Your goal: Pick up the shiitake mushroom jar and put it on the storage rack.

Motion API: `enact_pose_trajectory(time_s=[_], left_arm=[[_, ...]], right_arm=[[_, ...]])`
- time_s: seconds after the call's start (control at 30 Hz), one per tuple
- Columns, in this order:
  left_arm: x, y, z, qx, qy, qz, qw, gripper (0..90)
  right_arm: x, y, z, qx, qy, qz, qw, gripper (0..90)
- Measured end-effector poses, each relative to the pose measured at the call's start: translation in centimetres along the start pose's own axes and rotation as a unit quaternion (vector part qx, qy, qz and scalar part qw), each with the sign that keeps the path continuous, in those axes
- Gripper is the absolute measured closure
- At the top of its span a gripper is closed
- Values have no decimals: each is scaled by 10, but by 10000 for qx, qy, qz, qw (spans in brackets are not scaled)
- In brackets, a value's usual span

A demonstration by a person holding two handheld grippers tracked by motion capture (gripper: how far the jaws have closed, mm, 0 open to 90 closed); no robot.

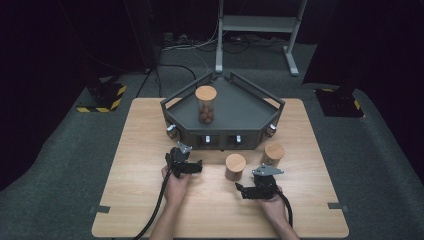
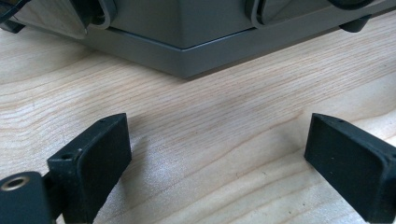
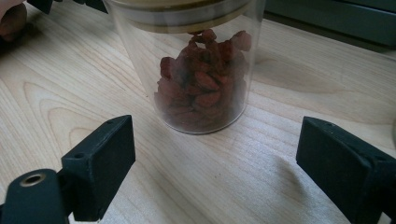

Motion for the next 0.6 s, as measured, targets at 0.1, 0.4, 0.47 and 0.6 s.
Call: enact_pose_trajectory(time_s=[0.1, 0.4, 0.47, 0.6], left_arm=[[0, 0, 0, -2, -1, -1, 10000, 71], [0, 0, 0, -1, -1, -1, 10000, 71], [0, 0, 0, -1, -1, -2, 10000, 71], [0, 0, 0, 0, 1, -1, 10000, 71]], right_arm=[[1, -1, 1, 2, 0, -15, 10000, 120], [8, -3, 4, 66, -9, -33, 10000, 128], [9, -4, 4, 90, -8, -51, 9999, 130], [11, -12, 7, 79, -39, -48, 9999, 127]])
Point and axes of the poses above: each handheld gripper's, and its own axes: x roughly forward along the jaws, y roughly out of its underside, z roughly to its left, the point moved 10 cm from there along x, roughly forward along the jaws, and after that the axes turned 7 degrees about y, right-handed, at the moved point
